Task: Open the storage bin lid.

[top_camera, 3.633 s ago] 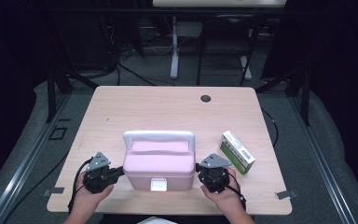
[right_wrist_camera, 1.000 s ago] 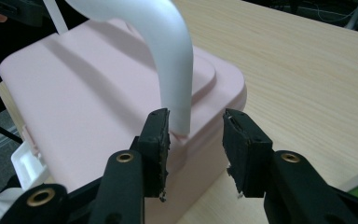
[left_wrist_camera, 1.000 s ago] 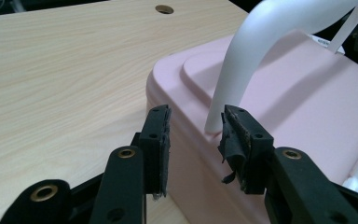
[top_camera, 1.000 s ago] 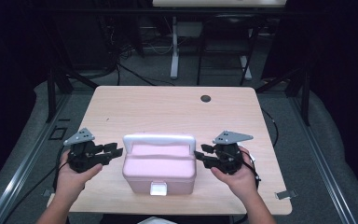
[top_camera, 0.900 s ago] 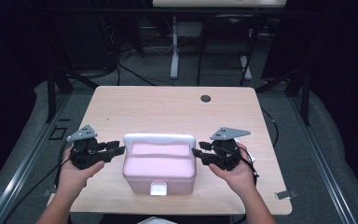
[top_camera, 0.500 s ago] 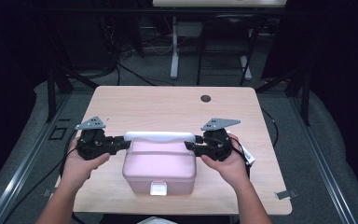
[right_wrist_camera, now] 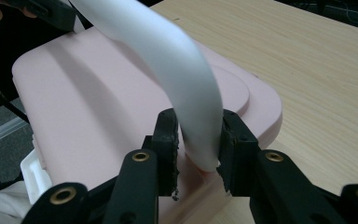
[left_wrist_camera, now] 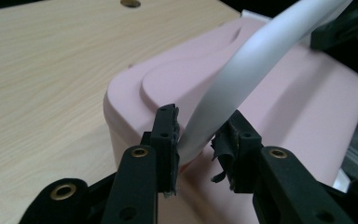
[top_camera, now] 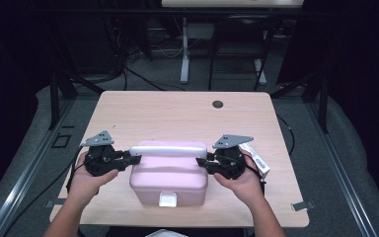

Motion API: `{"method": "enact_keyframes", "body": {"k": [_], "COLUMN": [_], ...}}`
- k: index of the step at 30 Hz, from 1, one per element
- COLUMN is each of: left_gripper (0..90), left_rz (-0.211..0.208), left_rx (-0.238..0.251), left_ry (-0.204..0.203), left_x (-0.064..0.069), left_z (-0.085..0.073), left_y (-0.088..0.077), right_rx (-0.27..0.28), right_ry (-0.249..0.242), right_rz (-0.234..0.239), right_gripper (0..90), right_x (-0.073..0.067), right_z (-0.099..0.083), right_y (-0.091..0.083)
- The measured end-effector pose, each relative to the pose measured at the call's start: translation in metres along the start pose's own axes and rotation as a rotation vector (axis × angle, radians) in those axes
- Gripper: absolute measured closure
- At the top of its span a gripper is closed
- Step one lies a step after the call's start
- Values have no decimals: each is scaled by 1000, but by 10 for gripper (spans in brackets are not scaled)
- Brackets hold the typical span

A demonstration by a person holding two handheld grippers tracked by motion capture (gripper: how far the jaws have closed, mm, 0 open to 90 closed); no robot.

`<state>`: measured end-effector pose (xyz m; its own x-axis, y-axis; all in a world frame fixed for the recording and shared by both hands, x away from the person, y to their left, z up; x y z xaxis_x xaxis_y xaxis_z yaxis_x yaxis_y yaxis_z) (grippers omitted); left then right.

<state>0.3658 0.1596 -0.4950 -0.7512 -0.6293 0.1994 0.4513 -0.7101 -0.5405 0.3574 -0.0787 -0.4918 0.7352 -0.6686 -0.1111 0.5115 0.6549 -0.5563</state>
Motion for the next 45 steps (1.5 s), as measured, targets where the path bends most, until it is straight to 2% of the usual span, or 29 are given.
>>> {"method": "enact_keyframes", "body": {"k": [3, 12, 19, 23, 25, 30, 35, 37, 39, 45], "left_gripper": [693, 696, 709, 722, 731, 733, 732, 731, 727, 696], "left_rz": [-9, 10, 26, 31, 20, 20, 22, 34, 38, 37], "left_rx": [4, 12, 9, -12, -27, -33, 8, 41, 47, 75], "left_ry": [-6, -4, 18, 32, 24, 22, 4, 16, 17, -3], "left_x": [0, 0, 1, 3, 4, 4, 2, 2, 1, 2], "left_z": [0, -2, -2, -2, -3, -3, 2, 7, 8, 10], "left_y": [0, 2, 1, -1, -3, -4, -6, -8, -9, -12], "right_rx": [1, 11, 9, -4, -6, -6, 19, 55, 74, 73], "right_ry": [0, 21, 14, 1, -2, -1, -1, 1, 3, 5], "right_rz": [-3, 11, 13, 20, 26, 23, 13, 6, 2, -1], "right_gripper": [710, 711, 716, 734, 742, 742, 744, 745, 745, 744], "right_x": [1, 2, 1, -2, -4, -4, -4, -5, -5, -4], "right_z": [-2, -3, -3, -3, -3, -2, 1, 6, 8, 8], "right_y": [1, 1, 0, -1, -2, -2, -3, -6, -7, -7]}}
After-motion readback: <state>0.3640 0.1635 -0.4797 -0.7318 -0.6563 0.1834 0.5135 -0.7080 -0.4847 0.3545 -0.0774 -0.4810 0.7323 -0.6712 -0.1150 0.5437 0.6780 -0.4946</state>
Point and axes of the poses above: each handheld gripper's, and its own axes: y roughly forward along the jaws, z roughly out of its top, x roughly to its right, the point moved 9 cm from there along y, roughly forward along the jaws
